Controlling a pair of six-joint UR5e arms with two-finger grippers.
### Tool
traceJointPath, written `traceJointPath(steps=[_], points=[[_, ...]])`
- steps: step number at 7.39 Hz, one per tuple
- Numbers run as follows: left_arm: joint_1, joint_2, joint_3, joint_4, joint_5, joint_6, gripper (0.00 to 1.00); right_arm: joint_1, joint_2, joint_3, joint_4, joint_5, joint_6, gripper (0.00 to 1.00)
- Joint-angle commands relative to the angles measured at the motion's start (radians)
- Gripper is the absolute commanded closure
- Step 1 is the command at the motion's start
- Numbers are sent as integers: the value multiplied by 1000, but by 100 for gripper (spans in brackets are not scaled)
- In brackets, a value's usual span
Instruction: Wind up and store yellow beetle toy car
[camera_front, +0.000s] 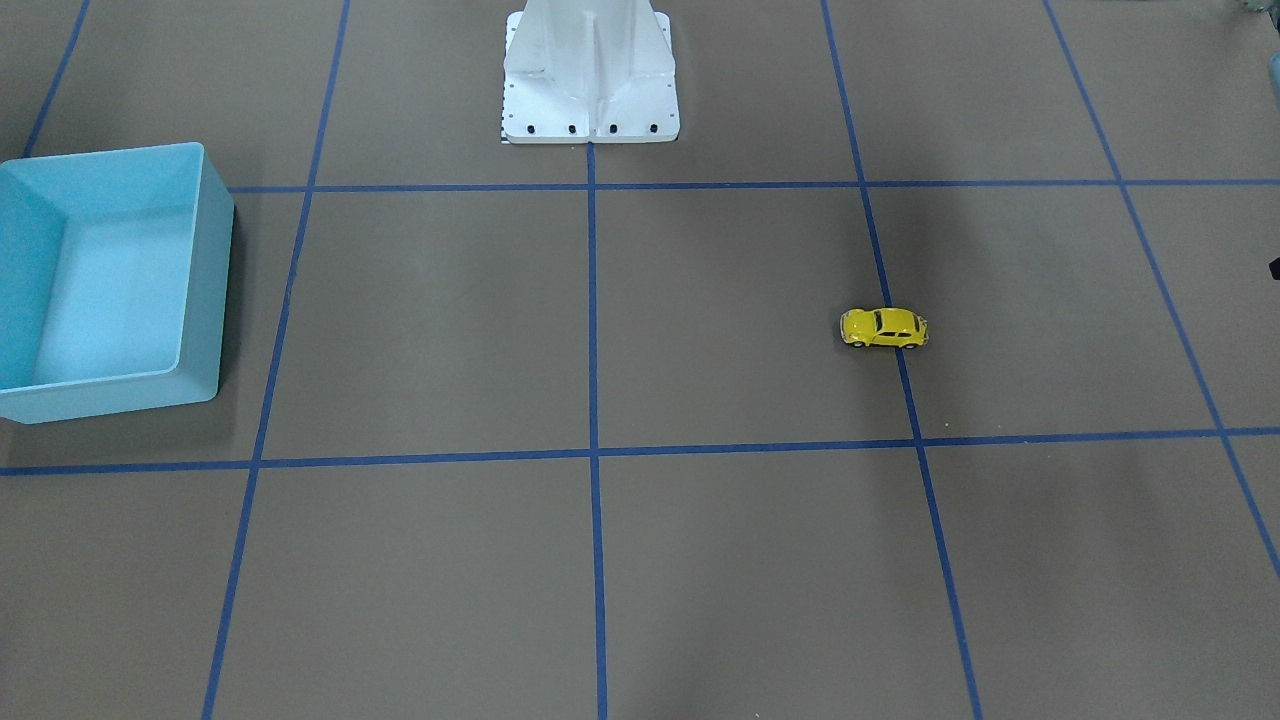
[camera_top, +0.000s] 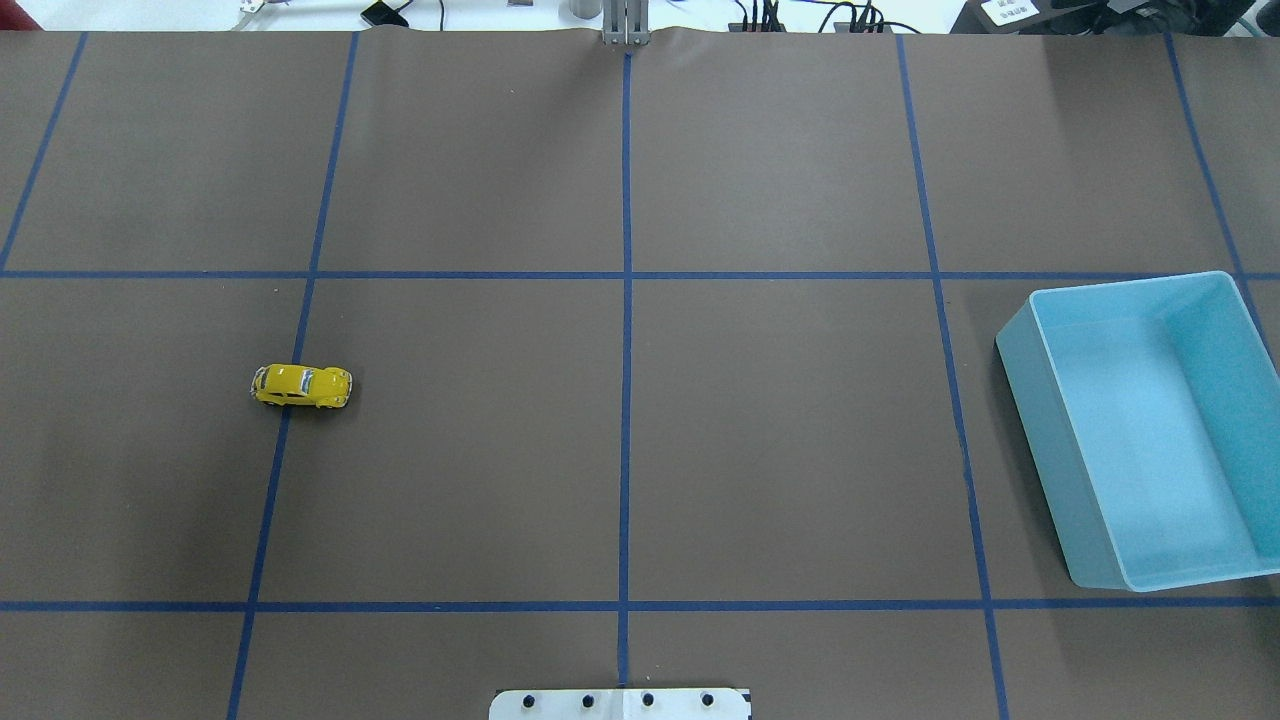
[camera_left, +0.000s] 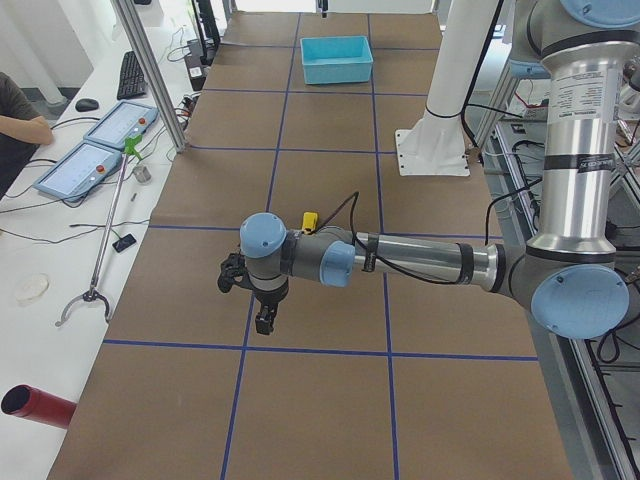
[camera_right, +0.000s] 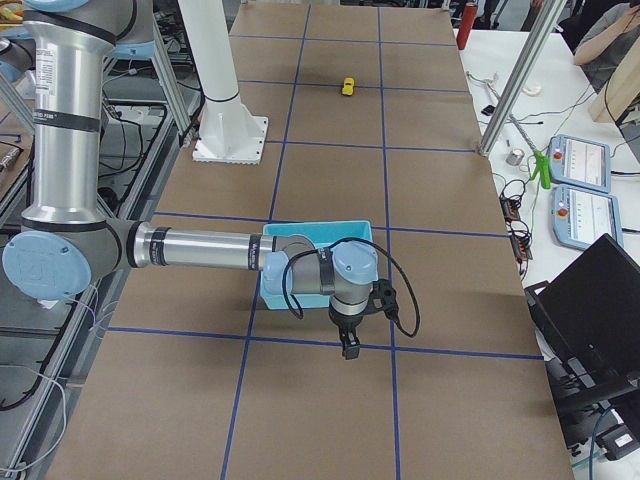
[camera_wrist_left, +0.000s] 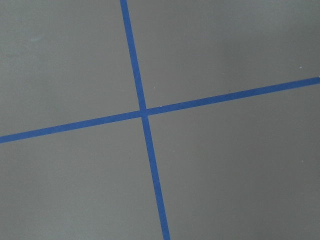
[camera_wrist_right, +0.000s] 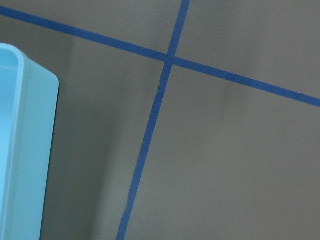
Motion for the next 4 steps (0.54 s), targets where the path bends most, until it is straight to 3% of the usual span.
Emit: traceJointPath(steps=[1,2,4], points=[[1,-11,-19,-21,-8,0,0,0,0,-1,0,-1,1,0],[14,-20,-28,-106,-7,3,0,0,0,-1,0,-1,1,0],[40,-19,-24,-104,-10,3,0,0,0,-1,0,-1,1,0]])
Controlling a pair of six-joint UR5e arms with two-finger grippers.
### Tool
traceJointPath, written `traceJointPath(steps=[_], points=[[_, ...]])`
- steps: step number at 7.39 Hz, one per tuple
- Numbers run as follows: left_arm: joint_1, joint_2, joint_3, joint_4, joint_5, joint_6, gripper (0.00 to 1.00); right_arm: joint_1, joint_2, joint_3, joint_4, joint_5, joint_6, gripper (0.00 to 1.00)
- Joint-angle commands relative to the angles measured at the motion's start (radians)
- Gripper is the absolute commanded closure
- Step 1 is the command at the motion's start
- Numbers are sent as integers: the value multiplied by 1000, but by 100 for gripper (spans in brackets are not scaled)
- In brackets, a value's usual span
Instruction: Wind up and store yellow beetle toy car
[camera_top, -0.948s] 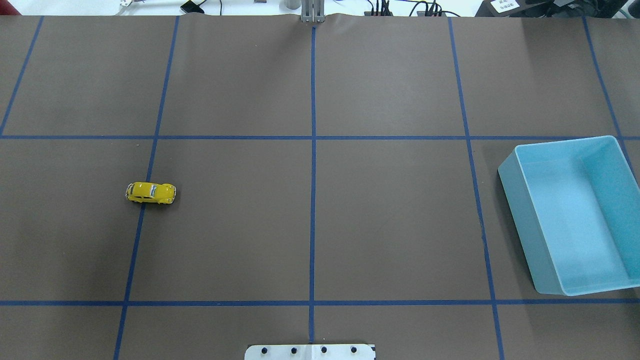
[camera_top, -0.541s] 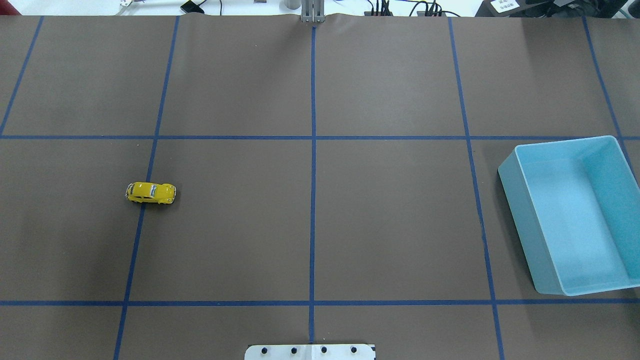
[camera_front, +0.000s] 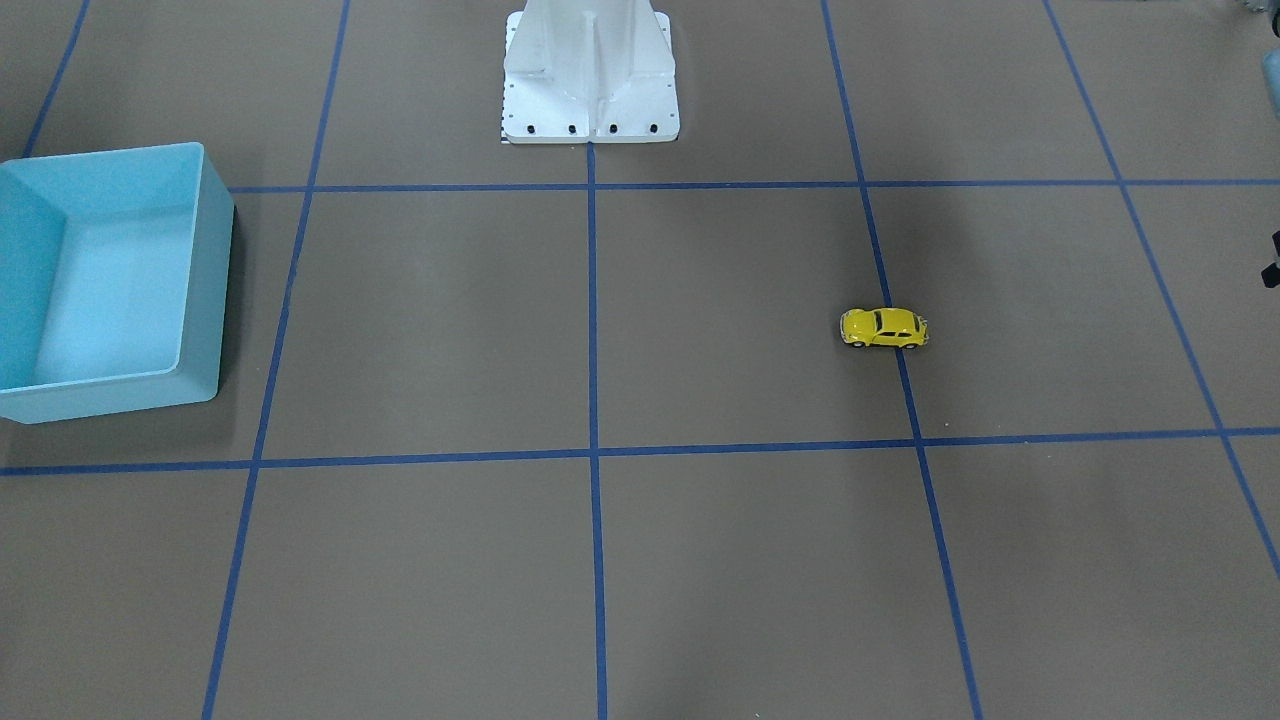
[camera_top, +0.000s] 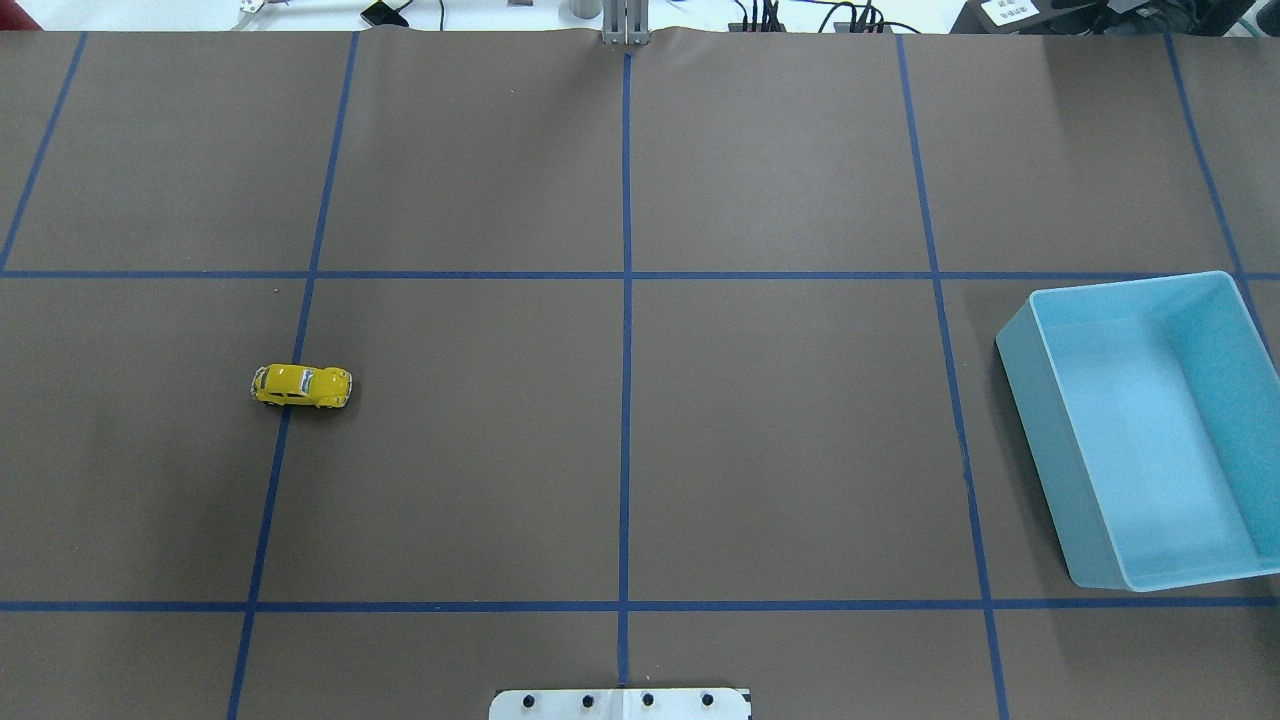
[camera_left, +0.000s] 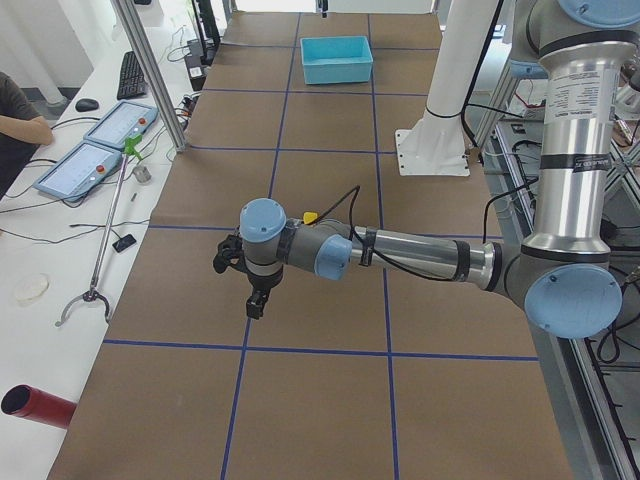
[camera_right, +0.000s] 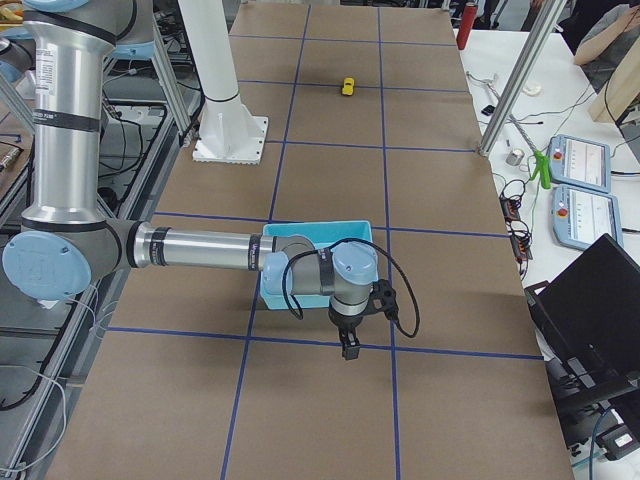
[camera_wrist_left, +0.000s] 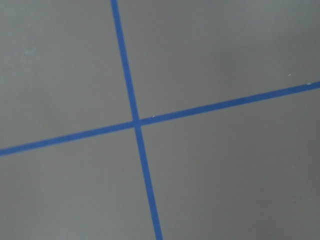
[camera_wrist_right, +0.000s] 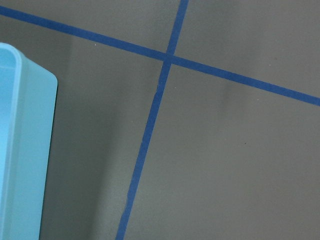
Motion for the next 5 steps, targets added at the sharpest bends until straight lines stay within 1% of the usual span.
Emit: traceJointPath(steps=[1,4,5], points=[[15,-1,-6,-11,0,1,0,0,0,0,-1,0,0,0],[59,-4,-31,-34,-2,4,0,0,0,0,-1,0,0,0],[106,-9,-45,-124,0,2,0,0,0,0,-1,0,0,0]])
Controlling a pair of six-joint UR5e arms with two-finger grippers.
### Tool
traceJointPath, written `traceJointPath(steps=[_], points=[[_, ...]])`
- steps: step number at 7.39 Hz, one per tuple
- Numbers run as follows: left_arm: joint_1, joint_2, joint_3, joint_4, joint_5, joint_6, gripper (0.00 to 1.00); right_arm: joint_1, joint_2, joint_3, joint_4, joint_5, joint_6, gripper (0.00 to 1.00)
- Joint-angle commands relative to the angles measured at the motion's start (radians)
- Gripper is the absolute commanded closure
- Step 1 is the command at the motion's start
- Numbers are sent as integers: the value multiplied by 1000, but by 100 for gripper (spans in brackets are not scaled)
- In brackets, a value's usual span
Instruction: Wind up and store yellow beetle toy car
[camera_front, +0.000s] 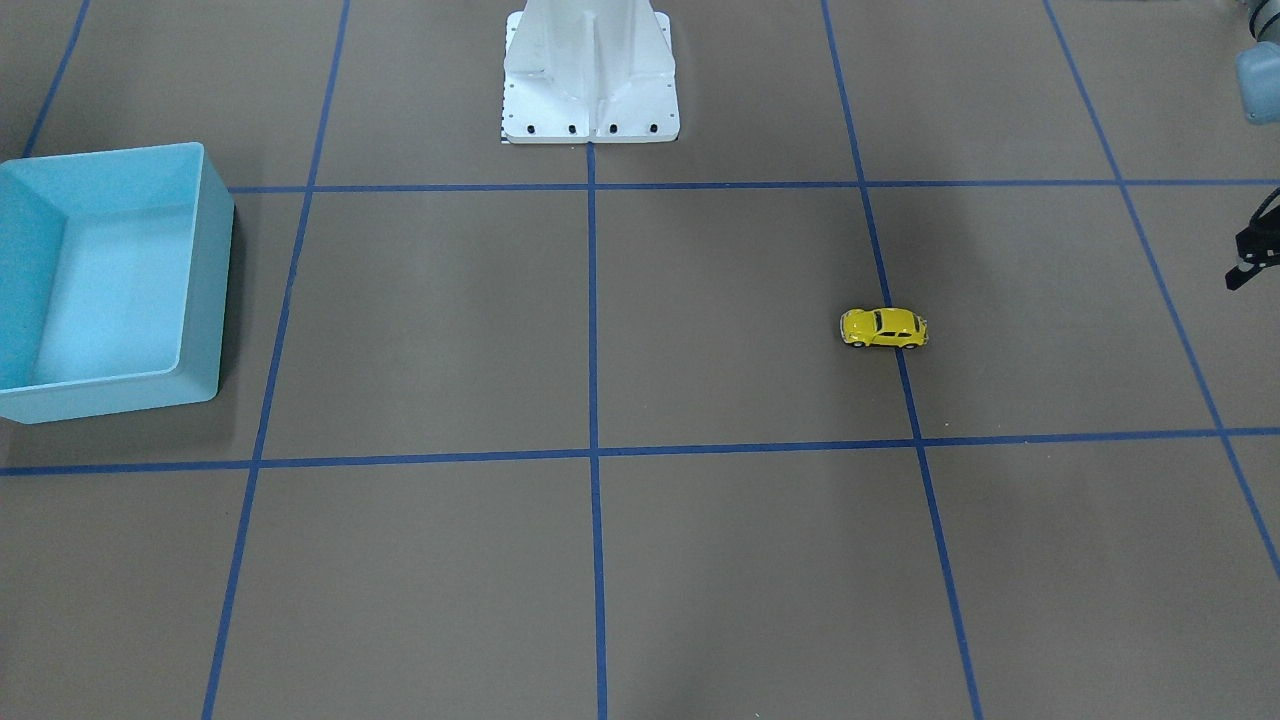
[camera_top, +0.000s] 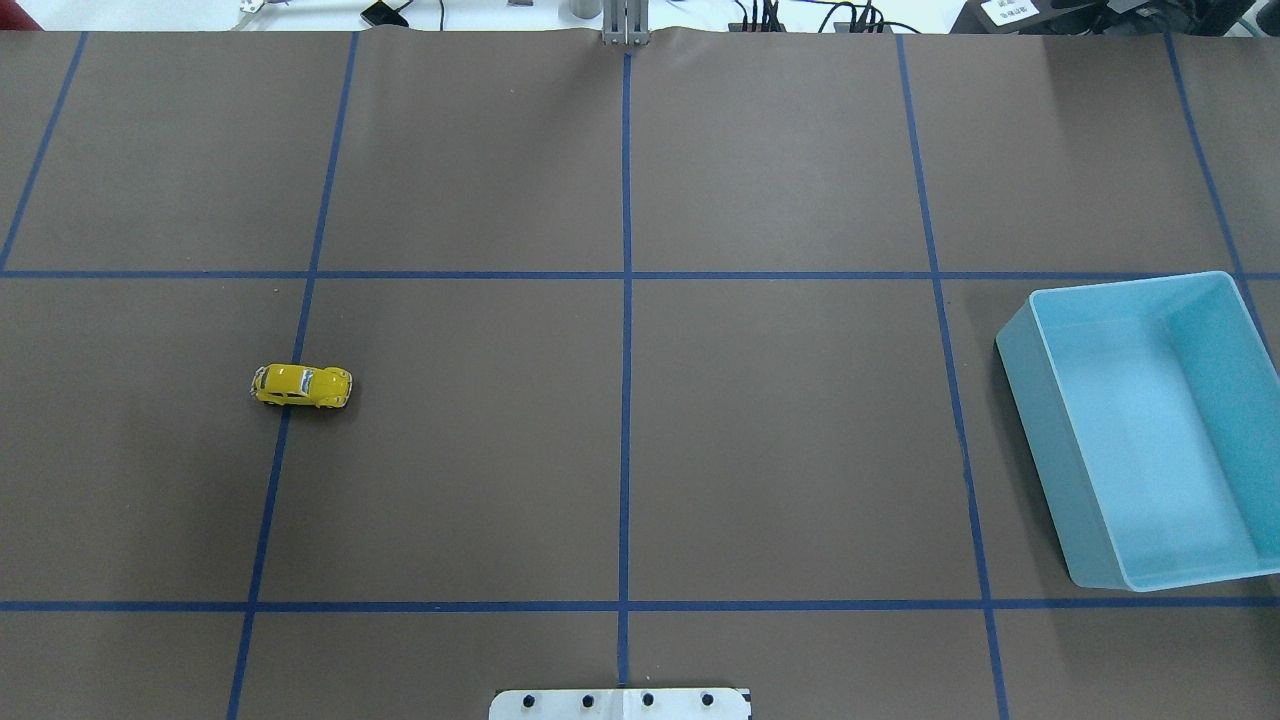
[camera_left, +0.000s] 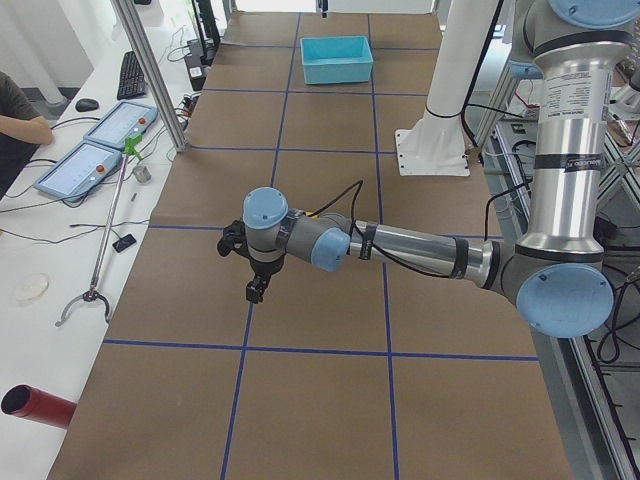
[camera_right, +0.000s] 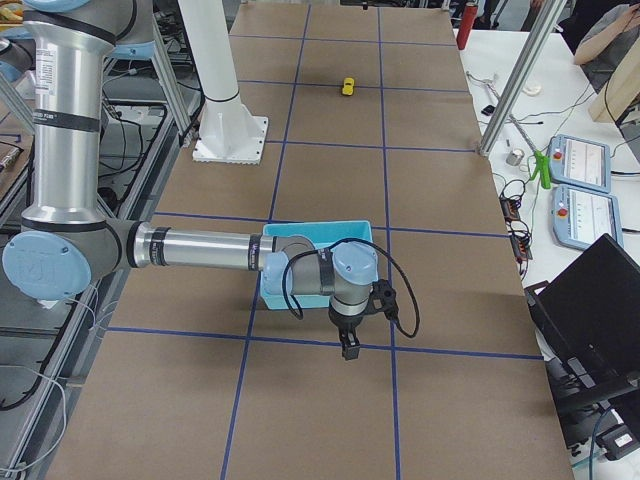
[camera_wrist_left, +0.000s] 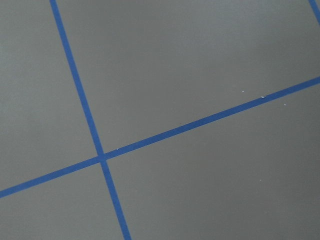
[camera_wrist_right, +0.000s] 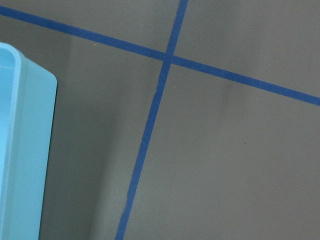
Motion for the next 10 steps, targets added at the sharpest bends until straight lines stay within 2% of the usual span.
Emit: traceJointPath(steps=[1,3,5,6,7,9,10], points=[[70,-5,-28,-128,0,1,0,0,0,0,0,0,0,0],[210,-9,-51,-251,4,2,0,0,0,0,0,0,0,0],[365,-28,-143,-250,12,4,0,0,0,0,0,0,0,0],[466,-35,-162,-250,48,4,0,0,0,0,0,0,0,0],[572,-35,-200,-250,158,3,0,0,2,0,0,0,0,0],[678,-26,-200,-262,194,6,0,0,0,0,0,-2,0,0],[691,-23,-176,-311,196,39,0,0,0,0,2,0,0,0]])
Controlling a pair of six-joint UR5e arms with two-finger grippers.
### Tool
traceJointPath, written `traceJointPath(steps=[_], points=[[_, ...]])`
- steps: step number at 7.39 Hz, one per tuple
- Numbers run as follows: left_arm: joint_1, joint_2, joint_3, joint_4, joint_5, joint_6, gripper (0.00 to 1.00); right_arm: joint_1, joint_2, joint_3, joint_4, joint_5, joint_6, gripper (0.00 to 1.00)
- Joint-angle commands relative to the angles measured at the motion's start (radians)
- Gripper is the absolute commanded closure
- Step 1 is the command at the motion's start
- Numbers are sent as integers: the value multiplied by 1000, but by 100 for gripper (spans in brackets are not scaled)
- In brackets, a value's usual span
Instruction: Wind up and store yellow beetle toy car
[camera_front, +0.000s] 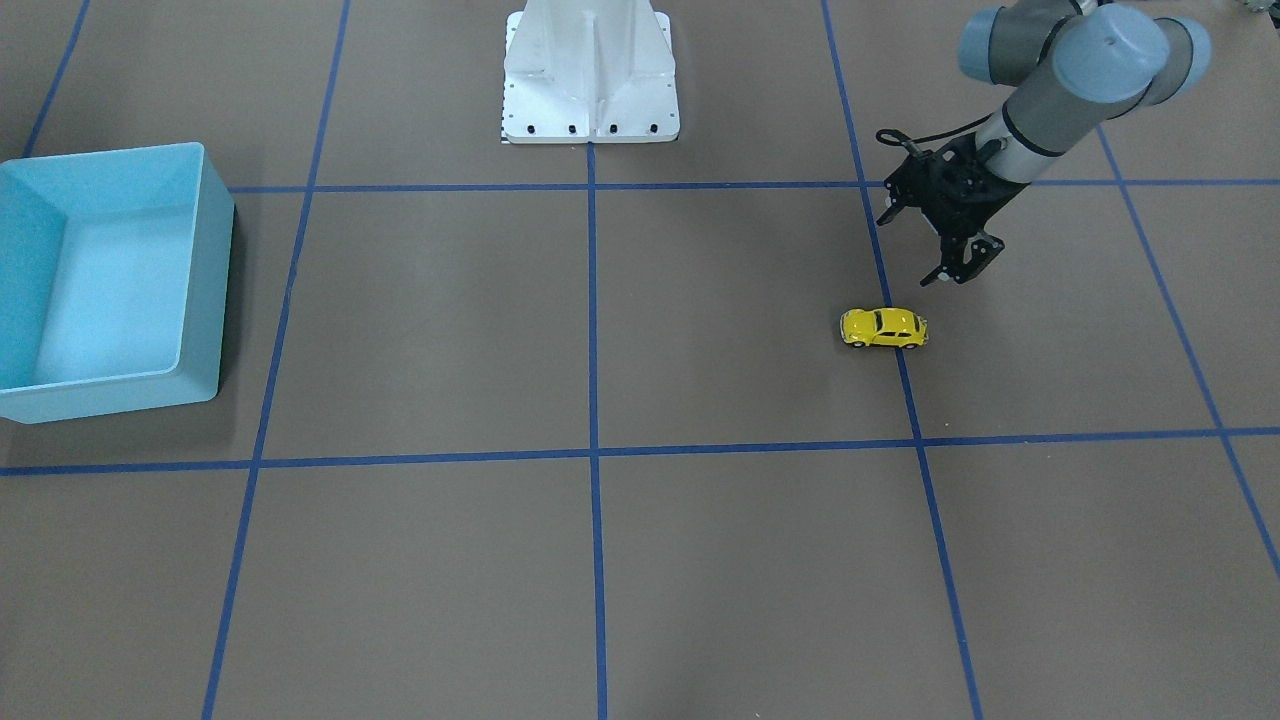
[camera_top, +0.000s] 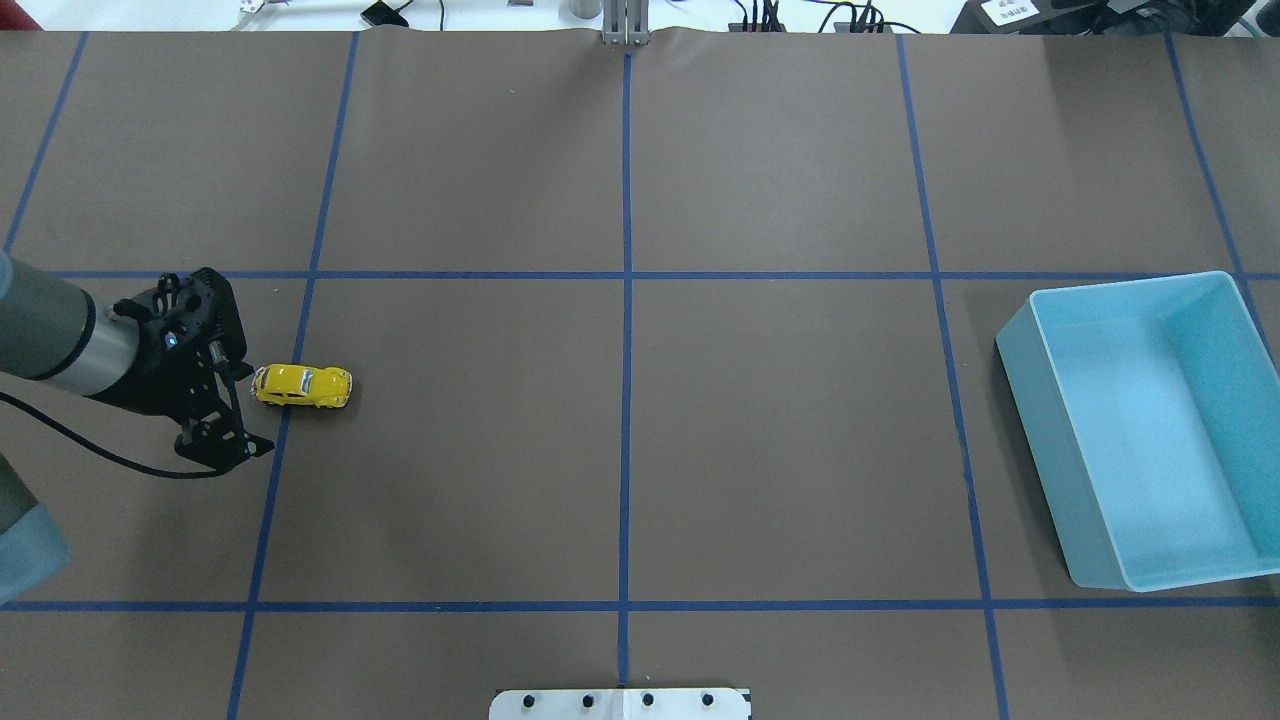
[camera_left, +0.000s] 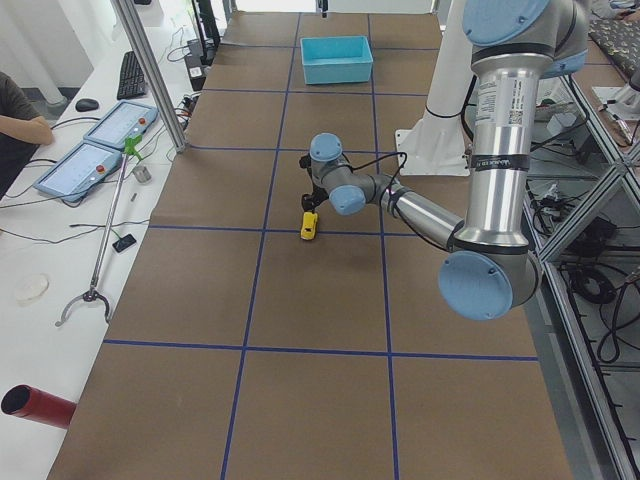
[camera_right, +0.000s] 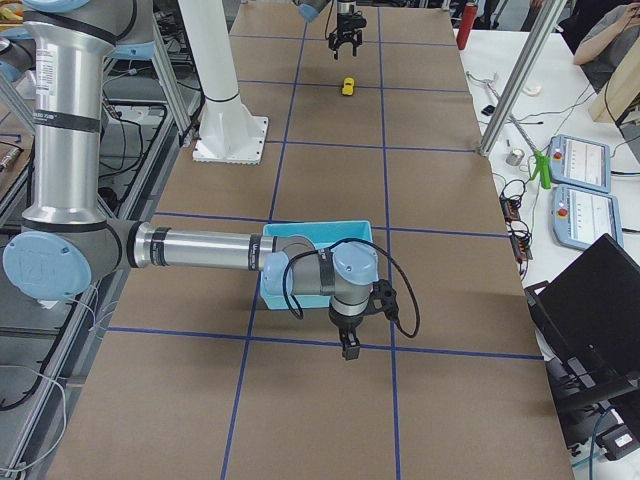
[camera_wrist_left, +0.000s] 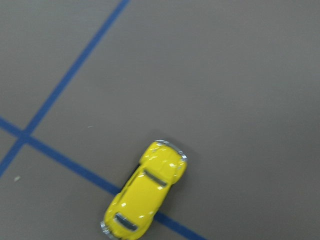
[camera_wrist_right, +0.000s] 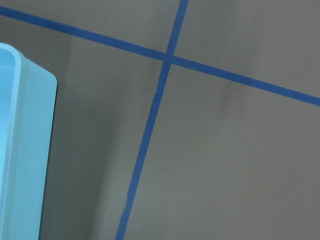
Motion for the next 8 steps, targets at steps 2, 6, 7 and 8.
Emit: traceJointPath(steps=[2,6,7,8], points=[[26,3,54,-44,12,269,0,0,0,0,0,-1,0,0],[-74,-17,120,-41,8,527,0,0,0,0,0,1,0,0],[-80,-31,139,-41,5,519,0,0,0,0,0,1,0,0],[-83,-72,165,-41,0,516,0,0,0,0,0,-1,0,0]])
